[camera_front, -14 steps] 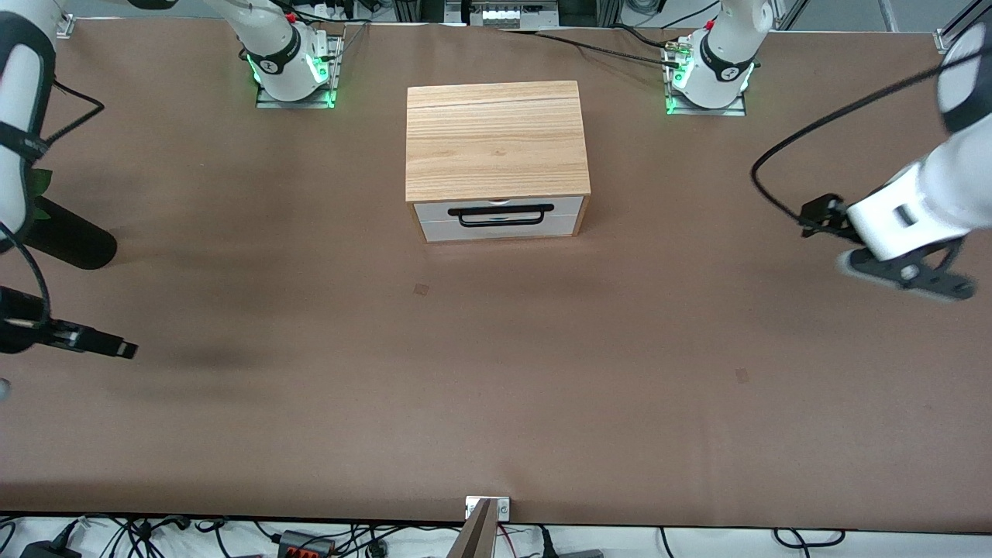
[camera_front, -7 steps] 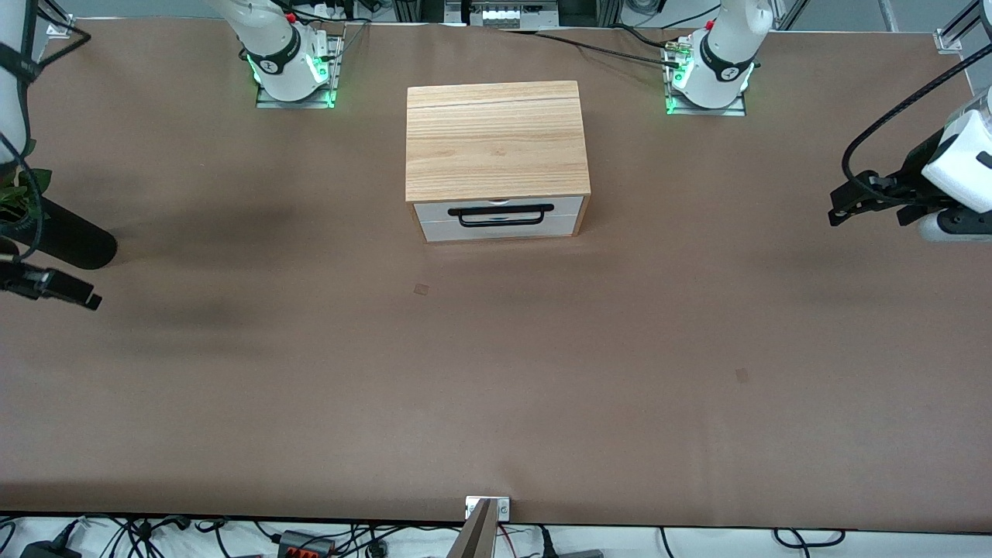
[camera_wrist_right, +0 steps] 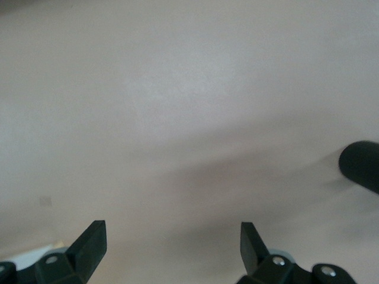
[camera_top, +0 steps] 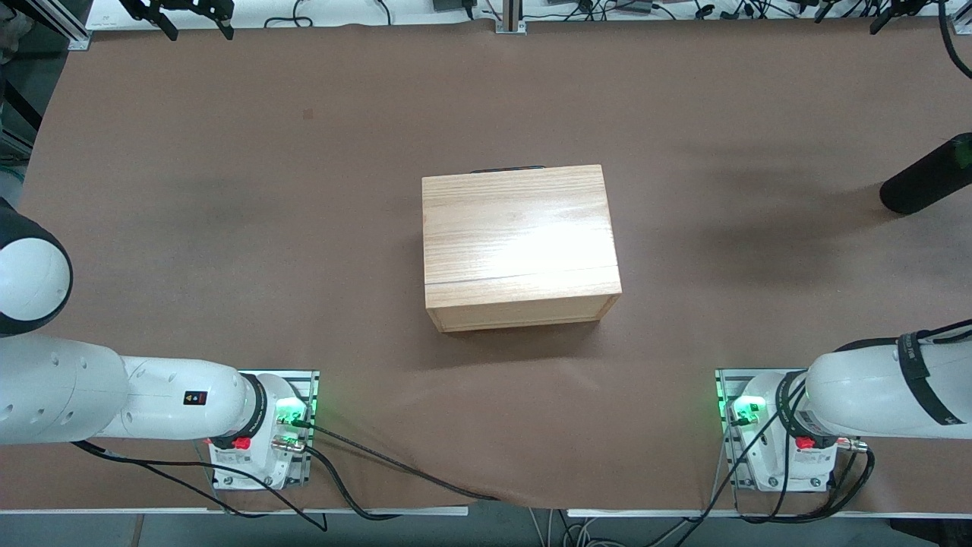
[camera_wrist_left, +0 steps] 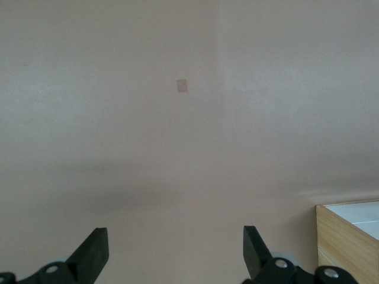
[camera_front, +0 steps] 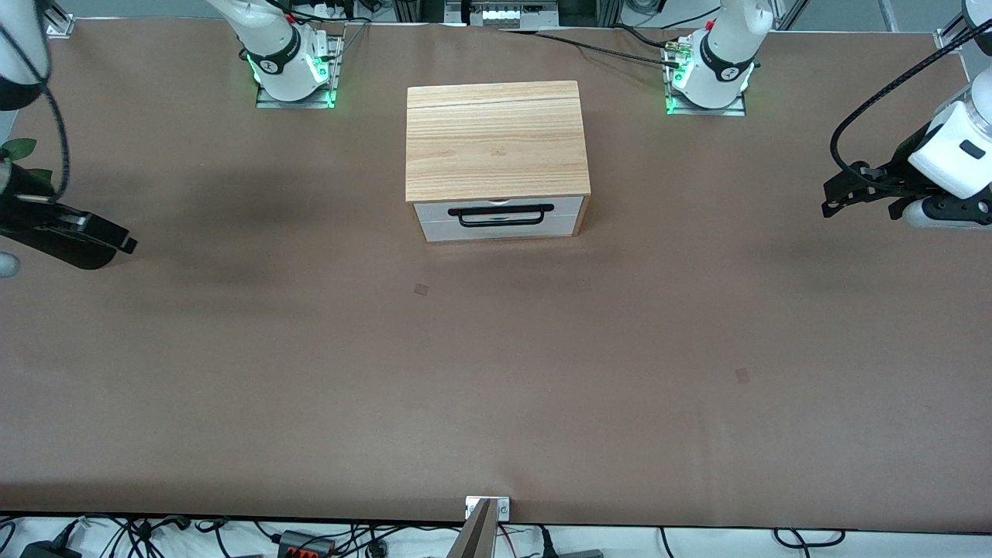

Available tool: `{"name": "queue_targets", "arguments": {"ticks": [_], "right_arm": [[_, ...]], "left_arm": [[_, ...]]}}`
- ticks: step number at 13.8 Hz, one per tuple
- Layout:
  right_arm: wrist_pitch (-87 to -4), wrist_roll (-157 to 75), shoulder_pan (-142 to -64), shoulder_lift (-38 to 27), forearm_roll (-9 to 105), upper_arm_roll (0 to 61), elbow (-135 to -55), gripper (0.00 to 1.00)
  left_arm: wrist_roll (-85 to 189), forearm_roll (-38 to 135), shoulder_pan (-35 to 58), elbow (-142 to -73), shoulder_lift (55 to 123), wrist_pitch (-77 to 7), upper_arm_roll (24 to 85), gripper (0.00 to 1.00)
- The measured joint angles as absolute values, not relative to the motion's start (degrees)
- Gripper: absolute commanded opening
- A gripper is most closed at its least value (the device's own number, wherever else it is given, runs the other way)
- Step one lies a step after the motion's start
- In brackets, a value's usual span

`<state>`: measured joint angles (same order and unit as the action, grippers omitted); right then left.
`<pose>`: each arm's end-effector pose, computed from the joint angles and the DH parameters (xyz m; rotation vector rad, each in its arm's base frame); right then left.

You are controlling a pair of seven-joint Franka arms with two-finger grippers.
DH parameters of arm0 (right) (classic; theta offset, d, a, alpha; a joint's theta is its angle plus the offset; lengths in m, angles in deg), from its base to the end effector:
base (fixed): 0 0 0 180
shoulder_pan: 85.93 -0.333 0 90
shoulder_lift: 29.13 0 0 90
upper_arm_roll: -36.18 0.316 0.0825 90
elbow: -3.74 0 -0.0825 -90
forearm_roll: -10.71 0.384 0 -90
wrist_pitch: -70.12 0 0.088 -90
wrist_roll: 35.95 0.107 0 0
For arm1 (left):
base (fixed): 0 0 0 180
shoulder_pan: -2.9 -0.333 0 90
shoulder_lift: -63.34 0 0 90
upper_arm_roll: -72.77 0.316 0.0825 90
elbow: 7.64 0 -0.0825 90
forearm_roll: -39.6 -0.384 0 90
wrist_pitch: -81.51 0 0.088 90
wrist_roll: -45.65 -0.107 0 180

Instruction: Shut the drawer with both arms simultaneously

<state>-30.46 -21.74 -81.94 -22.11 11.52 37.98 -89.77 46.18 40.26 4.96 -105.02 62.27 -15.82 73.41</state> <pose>0.6008 -0.0227 0.5406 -3.0913 0.4499 0.0015 0.5570 -0.0148 0.5849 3.1294 -0.0222 0.0275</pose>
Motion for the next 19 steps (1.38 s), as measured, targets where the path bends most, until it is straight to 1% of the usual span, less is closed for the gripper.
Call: {"name": "queue_targets", "arguments": {"ticks": [3, 10, 19], "right_arm": [[-30.6, -19.6, -81.9, -23.0, 9.5, 40.3, -91.2, 1.0], [-28.3, -27.6, -81.3, -25.0, 9.4, 40.5, -91.5, 1.0], [-26.9, -30.0, -80.9, -27.5, 9.4, 41.4, -91.5, 1.0]], "left_arm": [[46.1, 39.8, 5.6, -104.6, 62.3, -14.8, 73.2, 1.0], [46.0, 39.8, 5.7, -103.7, 62.3, -11.3, 73.3, 1.0], [46.0, 39.8, 6.0, -103.1, 62.3, -10.7, 73.3, 1.0]]}}
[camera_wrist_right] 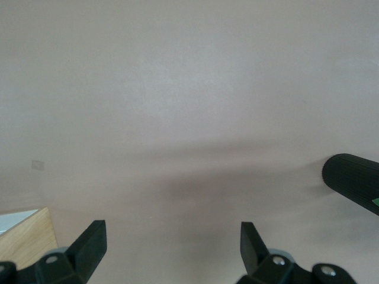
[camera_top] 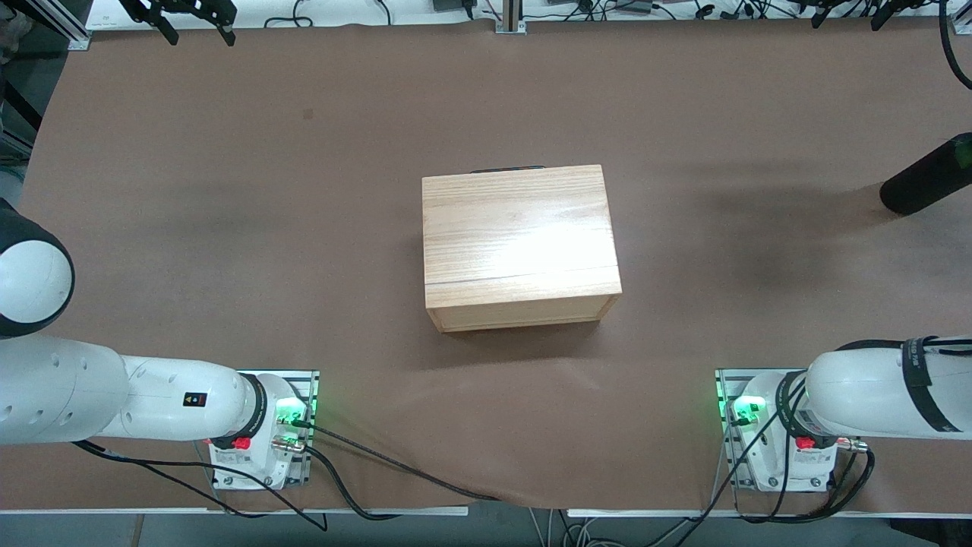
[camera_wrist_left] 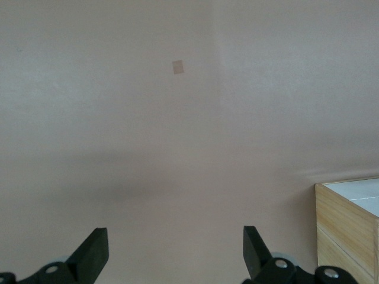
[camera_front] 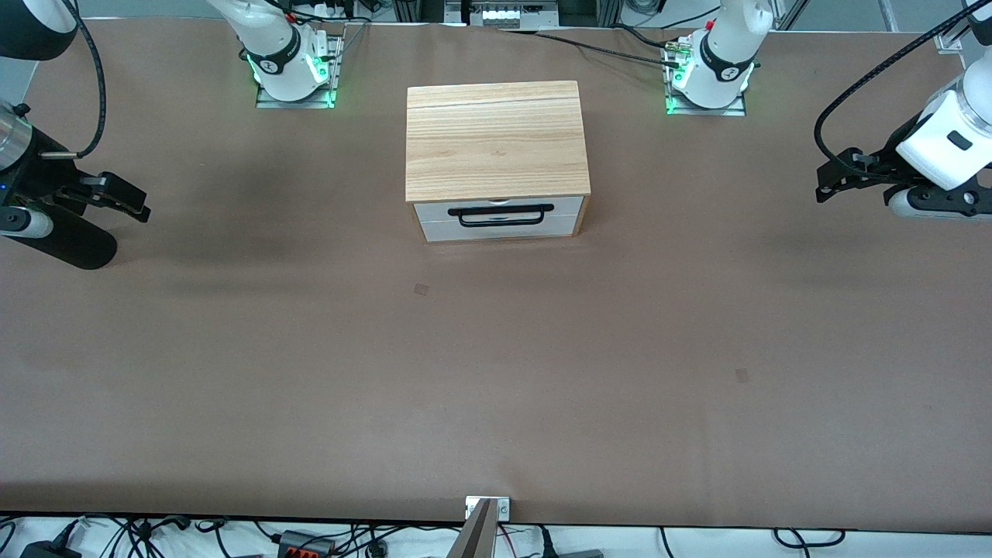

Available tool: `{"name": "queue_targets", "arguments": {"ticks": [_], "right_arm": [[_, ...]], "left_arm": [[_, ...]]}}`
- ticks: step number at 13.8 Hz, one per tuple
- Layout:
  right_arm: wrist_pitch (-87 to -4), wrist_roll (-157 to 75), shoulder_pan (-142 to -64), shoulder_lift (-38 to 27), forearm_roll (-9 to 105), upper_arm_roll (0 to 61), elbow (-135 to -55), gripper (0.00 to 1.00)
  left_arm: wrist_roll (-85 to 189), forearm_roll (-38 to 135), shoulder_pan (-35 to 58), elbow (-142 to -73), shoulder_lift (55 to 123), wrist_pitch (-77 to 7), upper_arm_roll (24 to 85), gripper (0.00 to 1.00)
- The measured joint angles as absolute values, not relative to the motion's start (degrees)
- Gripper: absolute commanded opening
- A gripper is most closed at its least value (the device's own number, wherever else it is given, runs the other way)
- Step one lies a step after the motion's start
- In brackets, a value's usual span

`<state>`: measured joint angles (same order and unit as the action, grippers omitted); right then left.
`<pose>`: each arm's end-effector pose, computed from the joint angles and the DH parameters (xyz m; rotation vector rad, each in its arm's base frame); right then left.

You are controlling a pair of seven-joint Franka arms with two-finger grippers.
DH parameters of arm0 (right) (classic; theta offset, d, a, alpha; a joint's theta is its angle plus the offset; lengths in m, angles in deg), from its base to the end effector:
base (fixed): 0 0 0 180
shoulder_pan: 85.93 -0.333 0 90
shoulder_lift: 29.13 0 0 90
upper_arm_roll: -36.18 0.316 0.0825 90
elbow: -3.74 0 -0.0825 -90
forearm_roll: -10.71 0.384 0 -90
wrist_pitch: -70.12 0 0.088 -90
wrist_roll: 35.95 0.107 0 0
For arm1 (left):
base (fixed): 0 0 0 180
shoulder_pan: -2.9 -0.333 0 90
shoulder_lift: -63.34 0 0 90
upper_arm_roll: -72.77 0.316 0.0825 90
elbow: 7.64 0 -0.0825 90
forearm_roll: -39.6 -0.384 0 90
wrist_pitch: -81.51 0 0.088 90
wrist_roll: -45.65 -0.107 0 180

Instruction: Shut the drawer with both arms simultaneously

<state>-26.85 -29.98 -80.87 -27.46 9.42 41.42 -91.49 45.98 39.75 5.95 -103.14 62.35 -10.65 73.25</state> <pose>0.5709 -0.0010 0.5754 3.1182 -0.1535 0.0037 0.5493 -0.0249 0.5919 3.1386 -0.0611 -0.0645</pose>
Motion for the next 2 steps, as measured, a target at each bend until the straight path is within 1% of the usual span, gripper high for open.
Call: {"name": "queue_targets", "arguments": {"ticks": [2], "right_arm": [[-26.8, -30.0, -80.9, -27.5, 9.4, 41.4, -91.5, 1.0]], "left_arm": [[46.0, 39.8, 6.0, -103.1, 62.3, -10.6, 73.3, 1.0]]}}
